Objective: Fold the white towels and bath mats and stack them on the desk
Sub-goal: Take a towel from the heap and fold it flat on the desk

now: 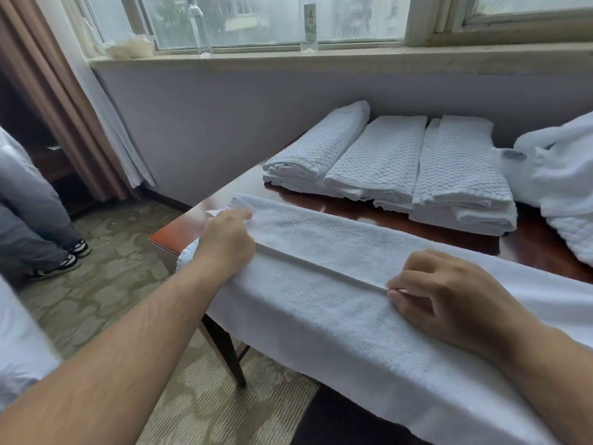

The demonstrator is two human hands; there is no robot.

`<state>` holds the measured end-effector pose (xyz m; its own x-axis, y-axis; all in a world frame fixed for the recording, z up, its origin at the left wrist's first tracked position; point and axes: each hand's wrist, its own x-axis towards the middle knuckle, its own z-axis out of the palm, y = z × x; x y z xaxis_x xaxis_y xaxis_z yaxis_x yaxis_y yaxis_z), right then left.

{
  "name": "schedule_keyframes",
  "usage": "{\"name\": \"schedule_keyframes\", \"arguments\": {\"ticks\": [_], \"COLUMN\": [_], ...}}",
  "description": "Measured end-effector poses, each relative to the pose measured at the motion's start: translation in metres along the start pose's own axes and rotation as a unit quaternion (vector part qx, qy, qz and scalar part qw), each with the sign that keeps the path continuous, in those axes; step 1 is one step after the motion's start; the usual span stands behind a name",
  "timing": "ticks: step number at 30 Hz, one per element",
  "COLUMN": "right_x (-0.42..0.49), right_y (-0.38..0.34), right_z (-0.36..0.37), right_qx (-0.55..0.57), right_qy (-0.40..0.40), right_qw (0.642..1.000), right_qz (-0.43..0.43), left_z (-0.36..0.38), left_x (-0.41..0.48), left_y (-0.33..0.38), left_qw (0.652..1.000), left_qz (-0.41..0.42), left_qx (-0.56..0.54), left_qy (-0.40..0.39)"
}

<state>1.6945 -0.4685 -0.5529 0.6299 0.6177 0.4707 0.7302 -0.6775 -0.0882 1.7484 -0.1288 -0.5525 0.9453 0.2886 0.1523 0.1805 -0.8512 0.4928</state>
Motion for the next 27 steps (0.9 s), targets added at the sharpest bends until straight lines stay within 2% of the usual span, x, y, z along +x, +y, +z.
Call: {"name": "schedule_keyframes", "arguments": {"ticks": [3,5,7,8,10,11,13,15,19,23,27], "right_x": [0.003,0.007,0.011,0.013,0.017,0.017,0.014,0.013,0.01,-0.029,-0.1], "right_y": [-0.003,-0.003,-0.004,-0.006,-0.01,-0.012,-0.011,-0.006,-0.006,-0.003,0.013], "right_z": [-0.002,-0.005,-0.006,-0.006,-0.001,0.004,0.013,0.019,0.013,-0.01,-0.052], "right_qx": [0.011,0.045,0.088,0.094,0.061,0.034,-0.001,-0.007,-0.004,-0.011,-0.035], "right_qy": [-0.031,-0.053,-0.022,0.009,0.026,-0.013,-0.138,-0.202,-0.182,-0.158,-0.09], "right_qw": [0.999,0.993,0.984,0.982,0.978,0.974,0.957,0.945,0.95,0.95,0.945], "right_qz": [0.034,0.098,0.152,0.165,0.197,0.223,0.256,0.256,0.256,0.269,0.311], "left_z": [-0.008,-0.013,-0.012,-0.009,0.0,0.007,0.021,0.031,0.036,0.051,0.07], "left_x": [0.002,0.002,-0.001,-0.003,-0.011,-0.017,-0.028,-0.037,-0.048,-0.075,-0.107], "left_y": [-0.007,-0.01,-0.005,0.0,0.013,0.02,0.031,0.037,0.065,0.113,0.161], "left_qw": [0.999,0.997,0.995,0.995,0.995,0.99,0.978,0.969,0.972,0.951,0.902], "left_qz": [-0.035,-0.045,-0.026,0.008,0.096,0.124,0.143,0.138,0.112,0.251,0.389], "left_qx": [0.023,0.025,0.022,0.023,0.033,0.045,0.091,0.146,0.153,0.1,0.057], "left_qy": [0.013,0.059,0.099,0.094,0.015,-0.043,-0.119,-0.142,-0.142,-0.149,-0.177]}}
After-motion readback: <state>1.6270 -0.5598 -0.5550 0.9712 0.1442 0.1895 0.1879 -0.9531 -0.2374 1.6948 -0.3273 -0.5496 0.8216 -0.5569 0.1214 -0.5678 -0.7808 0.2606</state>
